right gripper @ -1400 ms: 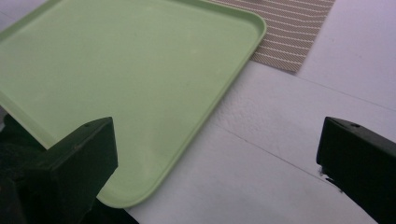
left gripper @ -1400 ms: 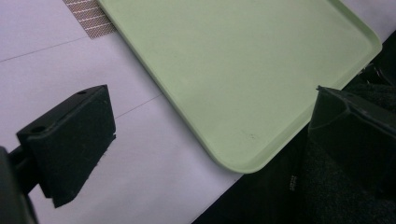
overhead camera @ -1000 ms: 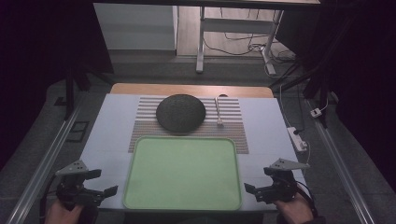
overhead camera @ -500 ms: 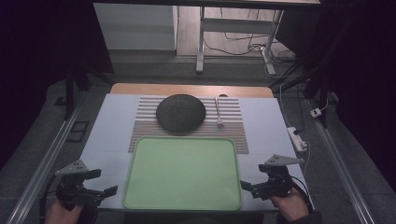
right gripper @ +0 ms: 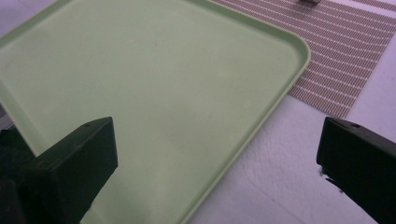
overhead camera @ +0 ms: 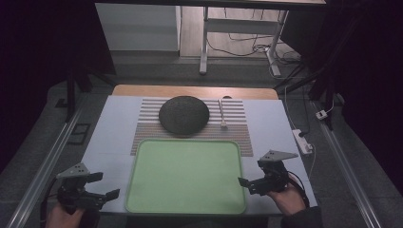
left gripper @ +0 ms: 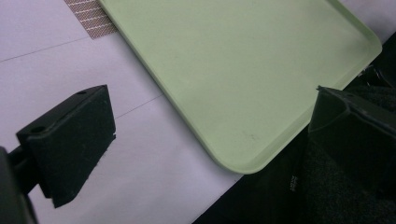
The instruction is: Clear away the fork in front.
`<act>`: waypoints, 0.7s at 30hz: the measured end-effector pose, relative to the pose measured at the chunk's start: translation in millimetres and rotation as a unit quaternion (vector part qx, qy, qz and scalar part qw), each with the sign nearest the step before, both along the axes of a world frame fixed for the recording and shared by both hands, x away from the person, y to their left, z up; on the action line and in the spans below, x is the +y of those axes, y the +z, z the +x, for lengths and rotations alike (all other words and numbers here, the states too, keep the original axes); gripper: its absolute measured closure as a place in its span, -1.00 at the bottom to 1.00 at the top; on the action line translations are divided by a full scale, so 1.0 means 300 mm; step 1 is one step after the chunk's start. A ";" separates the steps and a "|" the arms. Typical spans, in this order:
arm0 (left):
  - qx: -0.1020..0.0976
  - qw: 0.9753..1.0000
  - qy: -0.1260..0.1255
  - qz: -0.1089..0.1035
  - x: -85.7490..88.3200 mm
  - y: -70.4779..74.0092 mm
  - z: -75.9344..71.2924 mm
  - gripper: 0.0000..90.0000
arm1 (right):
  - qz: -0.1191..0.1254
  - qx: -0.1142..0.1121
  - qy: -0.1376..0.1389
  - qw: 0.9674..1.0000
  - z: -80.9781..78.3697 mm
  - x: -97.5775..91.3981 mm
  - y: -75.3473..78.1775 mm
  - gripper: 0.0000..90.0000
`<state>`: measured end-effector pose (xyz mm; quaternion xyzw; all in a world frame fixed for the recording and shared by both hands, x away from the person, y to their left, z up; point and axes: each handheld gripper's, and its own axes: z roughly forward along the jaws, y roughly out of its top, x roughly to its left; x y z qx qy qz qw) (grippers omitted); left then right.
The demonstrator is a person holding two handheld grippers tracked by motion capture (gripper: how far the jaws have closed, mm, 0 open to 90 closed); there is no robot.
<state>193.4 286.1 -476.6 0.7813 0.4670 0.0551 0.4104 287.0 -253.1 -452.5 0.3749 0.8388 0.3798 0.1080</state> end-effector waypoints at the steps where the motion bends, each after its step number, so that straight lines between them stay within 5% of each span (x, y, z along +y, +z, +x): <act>1: 0.000 1.000 0.000 0.000 0.000 0.000 0.000 -0.98 | 0.000 0.000 0.000 1.000 0.000 0.000 0.000 -1.00; 21: 0.002 1.000 0.001 -0.001 0.001 -0.001 0.001 -0.98 | -0.031 -0.023 -0.015 0.999 0.167 0.082 -0.012 -1.00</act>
